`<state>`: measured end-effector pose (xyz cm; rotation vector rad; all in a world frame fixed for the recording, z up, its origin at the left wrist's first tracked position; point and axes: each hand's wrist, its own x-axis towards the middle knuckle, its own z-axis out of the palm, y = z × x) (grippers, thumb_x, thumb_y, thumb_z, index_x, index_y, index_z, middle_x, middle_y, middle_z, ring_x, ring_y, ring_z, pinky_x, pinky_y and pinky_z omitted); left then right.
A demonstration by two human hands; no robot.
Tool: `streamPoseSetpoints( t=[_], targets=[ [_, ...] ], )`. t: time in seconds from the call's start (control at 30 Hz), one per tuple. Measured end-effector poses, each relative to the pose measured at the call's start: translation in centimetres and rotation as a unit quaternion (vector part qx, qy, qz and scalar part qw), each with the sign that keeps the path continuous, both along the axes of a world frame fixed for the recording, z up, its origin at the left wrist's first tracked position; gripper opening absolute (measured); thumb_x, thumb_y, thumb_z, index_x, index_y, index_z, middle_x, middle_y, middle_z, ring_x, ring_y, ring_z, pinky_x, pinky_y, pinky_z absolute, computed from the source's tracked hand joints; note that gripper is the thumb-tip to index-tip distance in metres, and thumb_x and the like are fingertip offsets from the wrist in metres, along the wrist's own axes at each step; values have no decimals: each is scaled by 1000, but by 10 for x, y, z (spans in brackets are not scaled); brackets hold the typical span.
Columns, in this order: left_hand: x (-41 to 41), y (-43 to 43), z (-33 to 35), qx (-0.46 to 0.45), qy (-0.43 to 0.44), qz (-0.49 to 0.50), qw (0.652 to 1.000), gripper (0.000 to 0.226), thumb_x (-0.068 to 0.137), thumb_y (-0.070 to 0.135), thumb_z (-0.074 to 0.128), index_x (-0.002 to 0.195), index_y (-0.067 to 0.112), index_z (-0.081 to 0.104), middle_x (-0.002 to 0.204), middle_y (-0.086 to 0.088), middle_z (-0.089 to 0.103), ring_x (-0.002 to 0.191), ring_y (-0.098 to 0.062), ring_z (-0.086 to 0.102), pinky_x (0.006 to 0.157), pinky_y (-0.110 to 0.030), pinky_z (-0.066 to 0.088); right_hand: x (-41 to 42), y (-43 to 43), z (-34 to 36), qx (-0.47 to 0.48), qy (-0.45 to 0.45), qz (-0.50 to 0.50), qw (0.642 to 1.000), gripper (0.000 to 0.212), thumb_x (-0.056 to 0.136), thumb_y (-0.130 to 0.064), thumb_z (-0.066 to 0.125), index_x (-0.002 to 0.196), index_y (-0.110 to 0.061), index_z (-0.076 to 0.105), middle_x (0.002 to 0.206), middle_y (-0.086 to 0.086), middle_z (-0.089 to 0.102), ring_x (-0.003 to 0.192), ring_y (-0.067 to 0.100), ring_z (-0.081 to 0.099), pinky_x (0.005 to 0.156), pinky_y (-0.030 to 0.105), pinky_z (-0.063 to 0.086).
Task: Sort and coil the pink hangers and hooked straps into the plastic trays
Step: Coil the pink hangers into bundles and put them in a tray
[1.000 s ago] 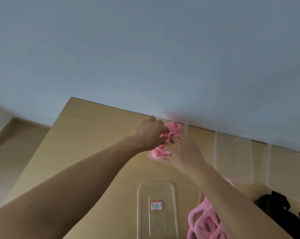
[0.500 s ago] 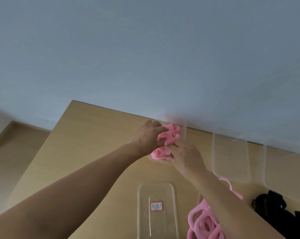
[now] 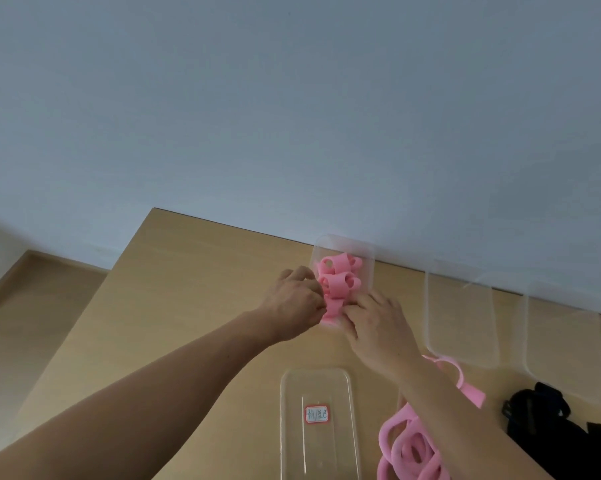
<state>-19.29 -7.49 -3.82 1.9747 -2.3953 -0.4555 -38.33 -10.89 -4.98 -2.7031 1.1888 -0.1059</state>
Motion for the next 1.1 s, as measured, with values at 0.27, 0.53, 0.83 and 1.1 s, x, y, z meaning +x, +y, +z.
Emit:
streamPoseSetpoints(
  t=[0.27, 0.53, 0.83, 1.1],
  targets=[
    [0, 7, 1, -9, -34, -22, 999, 42, 102, 37, 31, 111, 27, 70, 129, 10, 61, 134, -22, 34, 107, -38, 28, -3, 12, 10, 27, 6, -9, 1000, 40, 101, -48, 36, 111, -26, 67, 120, -11, 59, 121, 16, 46, 98, 35, 34],
    [8, 43, 19, -53, 68, 38, 996, 36, 99, 27, 45, 133, 28, 59, 145, 9, 48, 143, -20, 24, 113, -34, 25, -4, 55, 43, -6, -81, -65, 995, 24, 94, -25, 57, 113, -16, 69, 119, -2, 64, 114, 23, 53, 93, 39, 43],
    [5, 116, -8, 24, 144, 7, 989, 45, 95, 24, 49, 140, 22, 50, 138, 2, 49, 129, -18, 40, 105, -28, 36, 1, 142, 8, 183, 15, -279, 943, 52, 91, -49, 51, 134, -21, 46, 131, -1, 49, 120, 20, 47, 93, 32, 42],
    [19, 142, -21, 100, 135, 21, 986, 45, 95, 29, 47, 140, 24, 48, 139, 2, 46, 126, -19, 47, 101, -28, 37, 21, 176, -10, 140, 148, -348, 915, 87, 62, -73, 64, 121, -13, 41, 116, 6, 48, 102, 24, 53, 78, 33, 43]
  ],
)
